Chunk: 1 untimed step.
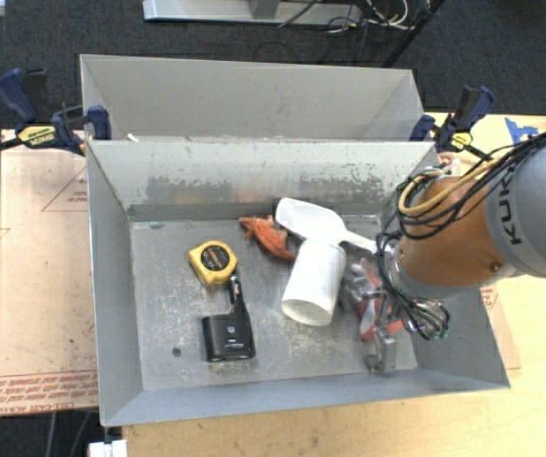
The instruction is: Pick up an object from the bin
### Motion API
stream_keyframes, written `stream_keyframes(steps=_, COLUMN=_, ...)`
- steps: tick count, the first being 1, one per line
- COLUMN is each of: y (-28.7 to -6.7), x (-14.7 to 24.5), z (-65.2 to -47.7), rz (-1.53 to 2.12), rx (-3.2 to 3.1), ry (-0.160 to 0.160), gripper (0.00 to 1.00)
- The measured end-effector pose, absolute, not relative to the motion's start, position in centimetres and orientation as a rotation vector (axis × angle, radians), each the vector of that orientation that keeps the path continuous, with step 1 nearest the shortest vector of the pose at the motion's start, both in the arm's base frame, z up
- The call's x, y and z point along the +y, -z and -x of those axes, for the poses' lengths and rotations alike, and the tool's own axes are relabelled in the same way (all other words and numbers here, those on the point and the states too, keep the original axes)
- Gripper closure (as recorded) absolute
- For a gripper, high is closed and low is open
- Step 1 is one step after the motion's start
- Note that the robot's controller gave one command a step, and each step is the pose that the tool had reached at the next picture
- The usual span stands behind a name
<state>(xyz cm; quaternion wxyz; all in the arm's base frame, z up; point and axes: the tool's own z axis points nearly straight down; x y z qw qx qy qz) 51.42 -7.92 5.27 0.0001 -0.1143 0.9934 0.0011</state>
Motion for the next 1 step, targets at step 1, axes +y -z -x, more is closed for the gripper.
stream_keyframes(steps=1, y=-6.22, x=-9.82, z=-54.59, rz=0.677, rx=3.065, ry=-0.005, gripper=0.00)
